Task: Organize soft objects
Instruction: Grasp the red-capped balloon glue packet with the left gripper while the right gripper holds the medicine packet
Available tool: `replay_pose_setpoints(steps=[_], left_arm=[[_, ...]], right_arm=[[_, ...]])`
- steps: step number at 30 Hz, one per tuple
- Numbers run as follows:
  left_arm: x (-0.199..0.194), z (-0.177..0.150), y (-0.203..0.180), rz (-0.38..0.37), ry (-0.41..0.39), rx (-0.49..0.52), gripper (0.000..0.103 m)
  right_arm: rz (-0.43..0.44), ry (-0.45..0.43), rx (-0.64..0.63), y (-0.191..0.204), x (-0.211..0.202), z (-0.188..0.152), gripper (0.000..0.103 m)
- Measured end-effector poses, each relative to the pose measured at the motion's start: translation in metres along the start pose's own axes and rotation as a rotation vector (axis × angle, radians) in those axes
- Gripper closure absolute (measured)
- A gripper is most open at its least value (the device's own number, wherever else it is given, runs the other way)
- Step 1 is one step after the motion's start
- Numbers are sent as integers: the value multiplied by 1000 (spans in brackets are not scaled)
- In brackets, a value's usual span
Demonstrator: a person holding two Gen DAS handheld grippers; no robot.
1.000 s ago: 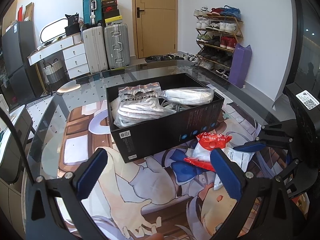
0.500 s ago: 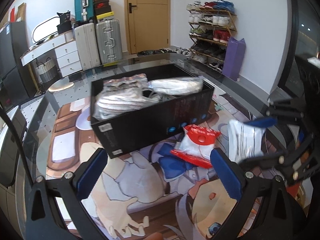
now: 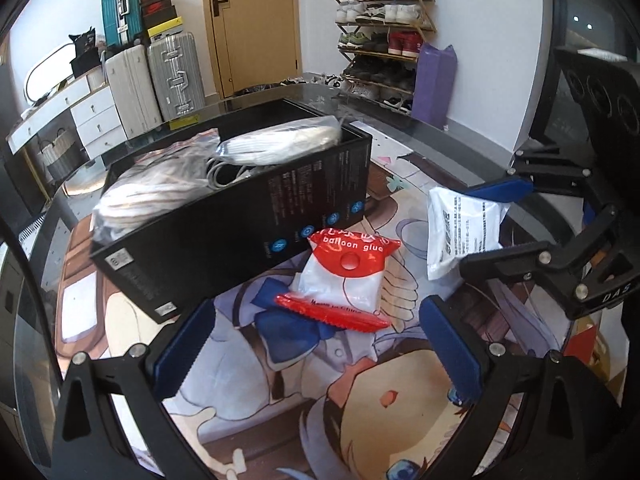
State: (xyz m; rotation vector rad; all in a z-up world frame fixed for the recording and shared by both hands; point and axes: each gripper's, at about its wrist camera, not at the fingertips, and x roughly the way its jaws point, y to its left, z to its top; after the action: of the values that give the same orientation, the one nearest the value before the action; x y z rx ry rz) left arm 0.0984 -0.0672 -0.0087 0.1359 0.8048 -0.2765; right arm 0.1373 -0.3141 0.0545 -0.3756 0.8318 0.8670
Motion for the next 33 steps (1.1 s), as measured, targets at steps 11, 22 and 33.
replay_pose_setpoints(steps=[11, 22, 33], left_arm=[[28, 14, -13, -26, 65, 28, 17], [26, 13, -19, -46, 62, 47, 46], [7, 8, -11, -36, 16, 20, 47]], right_arm=[[-34, 6, 26, -12, 1, -3, 47], [-37, -3, 25, -10, 0, -2, 47], [-29, -25, 11, -4, -6, 0, 47]])
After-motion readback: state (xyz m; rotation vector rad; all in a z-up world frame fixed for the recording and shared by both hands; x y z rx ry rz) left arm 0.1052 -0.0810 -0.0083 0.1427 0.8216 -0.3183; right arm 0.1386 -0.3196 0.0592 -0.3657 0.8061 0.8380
